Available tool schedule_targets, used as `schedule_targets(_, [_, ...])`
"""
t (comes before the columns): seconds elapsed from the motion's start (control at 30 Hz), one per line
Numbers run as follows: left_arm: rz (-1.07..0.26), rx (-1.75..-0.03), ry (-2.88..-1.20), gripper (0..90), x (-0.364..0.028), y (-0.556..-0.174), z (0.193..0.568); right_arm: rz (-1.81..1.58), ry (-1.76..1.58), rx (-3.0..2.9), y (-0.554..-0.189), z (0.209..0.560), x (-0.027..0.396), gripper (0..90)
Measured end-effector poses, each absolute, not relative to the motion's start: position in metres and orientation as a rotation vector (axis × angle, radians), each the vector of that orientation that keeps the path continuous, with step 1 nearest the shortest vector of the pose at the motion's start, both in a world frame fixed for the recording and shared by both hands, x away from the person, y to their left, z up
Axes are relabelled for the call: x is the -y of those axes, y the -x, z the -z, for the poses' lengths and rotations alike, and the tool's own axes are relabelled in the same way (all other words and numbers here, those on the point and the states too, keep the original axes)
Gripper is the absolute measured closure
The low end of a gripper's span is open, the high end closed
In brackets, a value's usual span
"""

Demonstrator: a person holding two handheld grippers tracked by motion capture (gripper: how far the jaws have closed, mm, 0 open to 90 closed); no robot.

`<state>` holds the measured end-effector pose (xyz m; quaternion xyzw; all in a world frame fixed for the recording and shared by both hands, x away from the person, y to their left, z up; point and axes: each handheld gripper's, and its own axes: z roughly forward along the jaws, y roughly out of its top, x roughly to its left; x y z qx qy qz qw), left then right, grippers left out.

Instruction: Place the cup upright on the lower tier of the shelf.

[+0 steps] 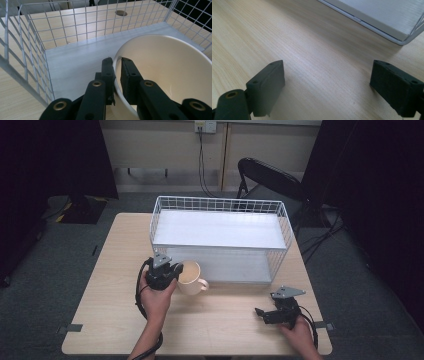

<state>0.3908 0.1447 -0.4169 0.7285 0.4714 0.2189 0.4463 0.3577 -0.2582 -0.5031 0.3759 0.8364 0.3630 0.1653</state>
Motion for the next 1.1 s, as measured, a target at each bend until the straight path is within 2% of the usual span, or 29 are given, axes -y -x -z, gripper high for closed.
schedule_targets(1.1, [-0.645, -1.199, -1.804, 81.6, -0.112, -0.408, 0.422, -1.034, -1.070, -2.383, -0.358, 0.503, 0.258, 11.8])
